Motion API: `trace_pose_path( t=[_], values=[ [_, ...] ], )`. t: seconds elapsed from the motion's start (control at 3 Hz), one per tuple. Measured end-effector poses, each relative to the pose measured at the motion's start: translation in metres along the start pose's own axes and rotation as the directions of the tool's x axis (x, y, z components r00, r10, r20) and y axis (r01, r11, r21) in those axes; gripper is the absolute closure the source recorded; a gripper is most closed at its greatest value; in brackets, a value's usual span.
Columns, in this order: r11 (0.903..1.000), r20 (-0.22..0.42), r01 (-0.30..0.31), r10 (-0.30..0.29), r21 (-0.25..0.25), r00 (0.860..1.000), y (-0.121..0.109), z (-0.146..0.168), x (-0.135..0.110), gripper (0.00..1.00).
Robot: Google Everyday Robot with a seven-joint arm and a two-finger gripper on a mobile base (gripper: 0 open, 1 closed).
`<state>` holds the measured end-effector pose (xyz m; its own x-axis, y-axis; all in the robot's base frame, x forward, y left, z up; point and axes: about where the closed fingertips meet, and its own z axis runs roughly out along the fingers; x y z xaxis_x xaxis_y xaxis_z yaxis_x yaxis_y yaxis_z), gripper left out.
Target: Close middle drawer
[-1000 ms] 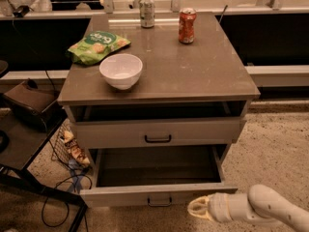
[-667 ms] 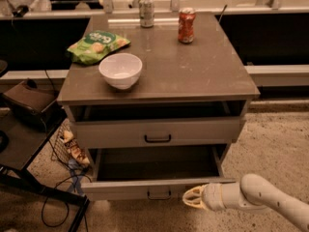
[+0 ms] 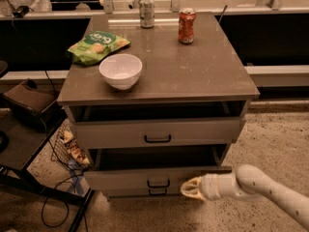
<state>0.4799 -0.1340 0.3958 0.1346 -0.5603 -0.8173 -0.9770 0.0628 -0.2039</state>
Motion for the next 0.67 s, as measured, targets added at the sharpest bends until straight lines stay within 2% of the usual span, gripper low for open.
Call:
trace_pose_path(
  t=[0.33, 0.67],
  values=[
    [0.9995, 0.007, 0.03, -0.03, 0.009, 1.0, -0.037, 0.01, 0.004, 1.0],
    [0.9977, -0.002, 0.055, -0.055, 0.04, 0.998, -0.076, 0.004, 0.012, 1.0]
  ],
)
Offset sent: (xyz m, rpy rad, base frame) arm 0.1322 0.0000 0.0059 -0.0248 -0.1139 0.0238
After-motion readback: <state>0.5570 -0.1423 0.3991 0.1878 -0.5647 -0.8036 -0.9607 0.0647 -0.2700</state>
